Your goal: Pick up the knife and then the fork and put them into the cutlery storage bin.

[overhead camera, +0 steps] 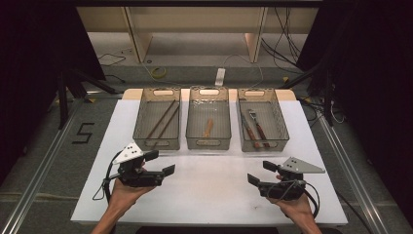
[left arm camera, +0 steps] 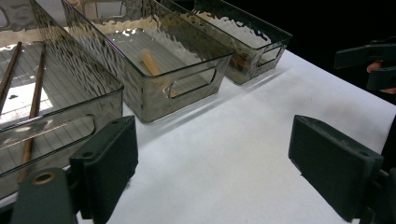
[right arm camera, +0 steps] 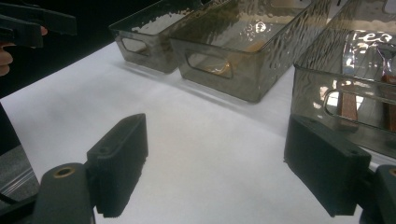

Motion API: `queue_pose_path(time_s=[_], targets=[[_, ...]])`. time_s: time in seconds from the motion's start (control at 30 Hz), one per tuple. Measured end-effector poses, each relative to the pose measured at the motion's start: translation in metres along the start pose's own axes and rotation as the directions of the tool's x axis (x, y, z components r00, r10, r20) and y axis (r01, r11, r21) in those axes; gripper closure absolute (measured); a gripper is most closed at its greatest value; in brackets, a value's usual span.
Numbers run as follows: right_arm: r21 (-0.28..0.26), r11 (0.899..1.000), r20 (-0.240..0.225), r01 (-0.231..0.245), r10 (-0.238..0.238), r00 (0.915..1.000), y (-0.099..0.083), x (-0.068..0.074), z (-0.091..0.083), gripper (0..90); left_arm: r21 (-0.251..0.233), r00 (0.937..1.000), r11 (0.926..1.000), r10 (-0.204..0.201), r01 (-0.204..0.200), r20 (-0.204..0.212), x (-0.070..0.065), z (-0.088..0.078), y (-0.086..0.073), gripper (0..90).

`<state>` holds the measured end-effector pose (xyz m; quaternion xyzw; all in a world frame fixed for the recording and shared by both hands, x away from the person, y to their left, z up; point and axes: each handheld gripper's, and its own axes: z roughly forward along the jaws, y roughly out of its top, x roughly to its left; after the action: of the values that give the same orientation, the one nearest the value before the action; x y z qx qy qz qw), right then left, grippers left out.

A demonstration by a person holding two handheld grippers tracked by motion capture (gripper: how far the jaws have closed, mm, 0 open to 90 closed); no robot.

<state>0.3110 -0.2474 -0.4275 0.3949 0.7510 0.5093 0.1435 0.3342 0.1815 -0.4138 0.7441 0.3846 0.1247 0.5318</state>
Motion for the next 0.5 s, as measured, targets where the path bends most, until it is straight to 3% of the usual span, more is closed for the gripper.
queue_pose_path(time_s=[0.5], targets=[[-0.005,1.000,0.004,0.001,-0.001,1.0000,0.0005,-0.0006,-0.0001,22.5,0.001,1.0000,1.0000,0.001,-0.001,0.000,0.0000,0.0001,0.0000,15.1]])
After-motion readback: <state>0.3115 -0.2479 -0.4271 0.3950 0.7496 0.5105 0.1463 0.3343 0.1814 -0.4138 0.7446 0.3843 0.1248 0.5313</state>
